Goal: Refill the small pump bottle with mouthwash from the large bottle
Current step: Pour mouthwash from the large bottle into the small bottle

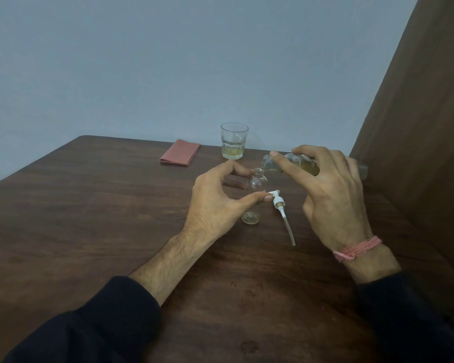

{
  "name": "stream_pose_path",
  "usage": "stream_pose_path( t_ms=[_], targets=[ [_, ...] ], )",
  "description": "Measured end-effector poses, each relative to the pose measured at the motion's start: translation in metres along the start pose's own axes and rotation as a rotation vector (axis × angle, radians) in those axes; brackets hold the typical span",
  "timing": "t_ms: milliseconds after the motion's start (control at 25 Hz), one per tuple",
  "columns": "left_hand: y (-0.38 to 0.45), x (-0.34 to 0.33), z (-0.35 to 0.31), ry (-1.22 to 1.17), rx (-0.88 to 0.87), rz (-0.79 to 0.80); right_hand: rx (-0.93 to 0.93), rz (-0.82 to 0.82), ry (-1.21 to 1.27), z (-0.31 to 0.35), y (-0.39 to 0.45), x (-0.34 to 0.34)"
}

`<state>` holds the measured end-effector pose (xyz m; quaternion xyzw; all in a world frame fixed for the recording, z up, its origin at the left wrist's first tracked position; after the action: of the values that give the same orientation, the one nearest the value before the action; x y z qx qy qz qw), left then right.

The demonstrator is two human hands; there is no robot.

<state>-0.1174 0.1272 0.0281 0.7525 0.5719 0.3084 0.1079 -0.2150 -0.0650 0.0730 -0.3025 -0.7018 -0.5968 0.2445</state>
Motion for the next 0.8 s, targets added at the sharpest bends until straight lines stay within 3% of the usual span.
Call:
stream_pose_path(
  t_ms=[800],
  targets=[
    [0.0000,0.0001,0.0012,0.000,-0.011,-0.003,0.001,0.004,0.006,-0.0001,0.0001,0.0001]
  ],
)
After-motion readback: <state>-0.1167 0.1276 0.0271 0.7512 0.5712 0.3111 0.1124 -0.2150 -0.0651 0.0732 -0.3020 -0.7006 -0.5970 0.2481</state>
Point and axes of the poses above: each hand's wrist, its own y-axis towards the middle knuckle, its own x-axis out of the back of the hand, z = x × y, the point moved 4 cm from there along y, towards the middle knuckle, and after that the axes turned 6 degrees about z, right-handed, at the moved point
